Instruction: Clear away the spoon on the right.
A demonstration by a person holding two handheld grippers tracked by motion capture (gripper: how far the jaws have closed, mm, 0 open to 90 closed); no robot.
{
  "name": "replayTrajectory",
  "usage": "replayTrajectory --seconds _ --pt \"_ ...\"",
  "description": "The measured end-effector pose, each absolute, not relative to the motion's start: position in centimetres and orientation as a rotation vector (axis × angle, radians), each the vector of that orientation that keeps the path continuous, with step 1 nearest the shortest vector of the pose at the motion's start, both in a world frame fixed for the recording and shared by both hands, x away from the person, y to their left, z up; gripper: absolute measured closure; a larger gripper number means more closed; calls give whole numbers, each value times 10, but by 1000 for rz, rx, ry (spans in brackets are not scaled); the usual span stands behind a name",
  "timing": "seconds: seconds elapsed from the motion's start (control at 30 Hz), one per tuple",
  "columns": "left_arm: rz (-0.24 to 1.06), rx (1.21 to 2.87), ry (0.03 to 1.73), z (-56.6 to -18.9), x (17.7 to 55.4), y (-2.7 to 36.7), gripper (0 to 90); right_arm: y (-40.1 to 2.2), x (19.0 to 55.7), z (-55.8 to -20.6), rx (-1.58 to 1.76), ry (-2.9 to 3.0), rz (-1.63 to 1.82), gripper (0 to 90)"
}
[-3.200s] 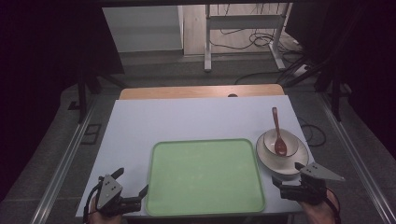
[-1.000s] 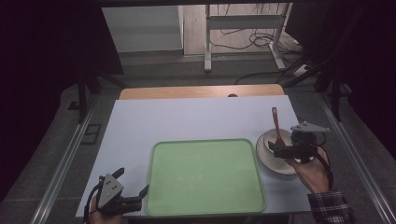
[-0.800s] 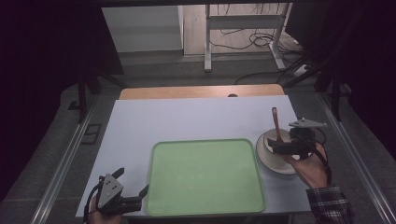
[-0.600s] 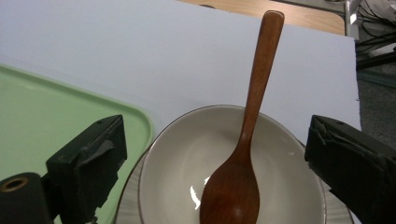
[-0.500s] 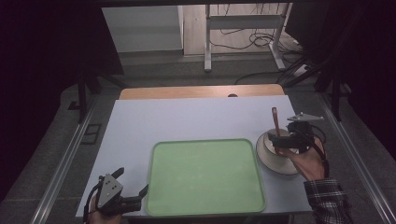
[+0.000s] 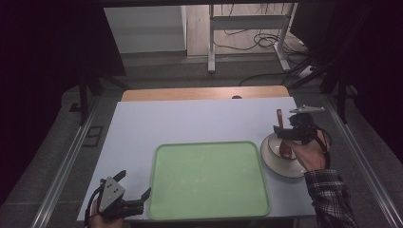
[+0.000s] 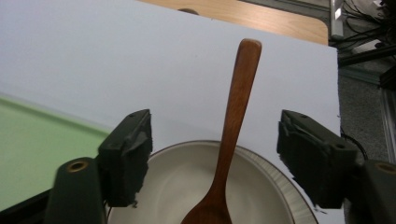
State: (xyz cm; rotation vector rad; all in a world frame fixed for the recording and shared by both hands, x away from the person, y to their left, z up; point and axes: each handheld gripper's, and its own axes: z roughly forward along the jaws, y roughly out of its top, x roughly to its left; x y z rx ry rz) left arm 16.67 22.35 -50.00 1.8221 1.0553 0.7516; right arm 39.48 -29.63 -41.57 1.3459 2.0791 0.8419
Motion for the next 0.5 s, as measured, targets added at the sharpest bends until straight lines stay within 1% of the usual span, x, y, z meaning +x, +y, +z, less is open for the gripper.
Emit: replayTrajectory --seconds 0.27,0.5 --pt "754 1821 1055 -499 166 224 20 -292 411 -415 1356 2081 810 383" --pt "756 1820 1056 -499 166 224 20 -289 424 -420 1359 2069 752 435"
